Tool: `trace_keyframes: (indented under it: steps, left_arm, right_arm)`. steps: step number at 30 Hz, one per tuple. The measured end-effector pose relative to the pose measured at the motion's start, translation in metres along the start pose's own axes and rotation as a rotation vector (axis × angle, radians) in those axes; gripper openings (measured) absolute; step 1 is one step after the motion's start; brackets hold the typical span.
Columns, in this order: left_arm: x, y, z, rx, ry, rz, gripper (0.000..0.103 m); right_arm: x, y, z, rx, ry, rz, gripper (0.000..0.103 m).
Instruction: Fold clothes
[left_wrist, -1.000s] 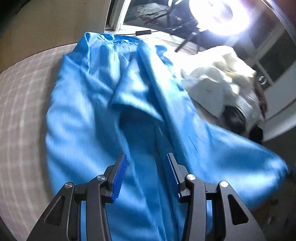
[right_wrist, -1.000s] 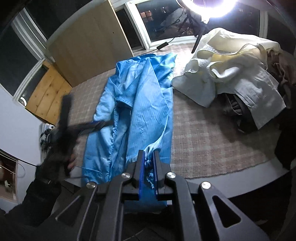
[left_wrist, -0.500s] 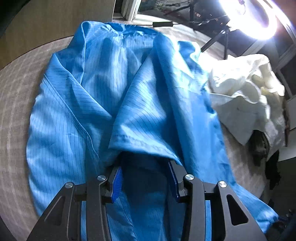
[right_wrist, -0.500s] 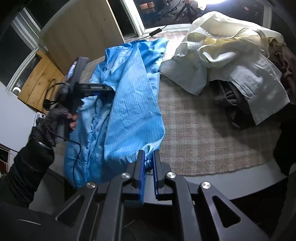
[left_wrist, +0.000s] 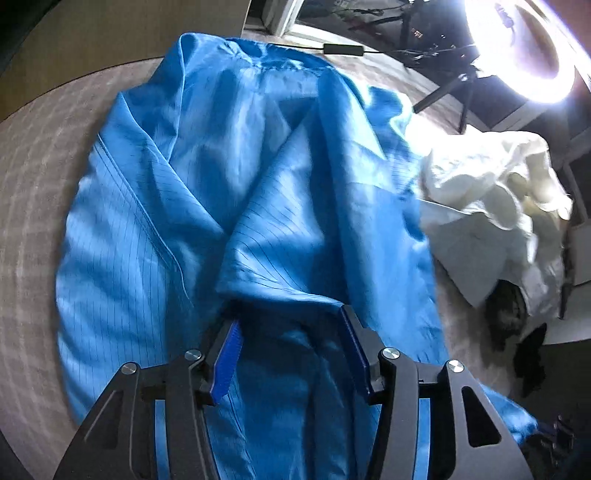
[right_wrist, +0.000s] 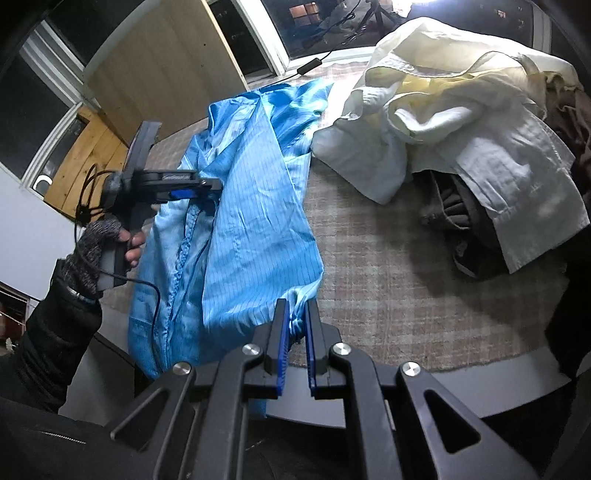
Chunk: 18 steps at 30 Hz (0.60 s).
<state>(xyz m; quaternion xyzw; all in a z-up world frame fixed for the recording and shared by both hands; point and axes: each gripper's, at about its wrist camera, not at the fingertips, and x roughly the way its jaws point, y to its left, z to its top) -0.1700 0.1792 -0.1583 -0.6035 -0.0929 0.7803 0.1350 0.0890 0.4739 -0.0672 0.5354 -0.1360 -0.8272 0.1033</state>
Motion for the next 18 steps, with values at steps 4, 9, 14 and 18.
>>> trace_keyframes:
  steps: [4,9,14,18]
  left_arm:
    - [-0.011,0.006,0.001,-0.032,-0.012,-0.005,0.05]
    - [-0.003,0.003,0.012,-0.046,0.007,0.043,0.05]
    - [0.009,-0.003,0.016,-0.055,0.036,0.059,0.05]
    - [0.011,-0.007,0.019,-0.065,0.03,0.06,0.046]
  right_arm:
    - [-0.002,-0.006,0.003,0.005,-0.009,0.007,0.008]
    - [-0.001,-0.011,0.007,0.004,-0.01,0.021,0.008]
    - [-0.001,-0.012,0.011,-0.002,-0.015,0.036,0.008]
    - [0.002,-0.013,0.012,-0.007,-0.006,0.038,0.009]
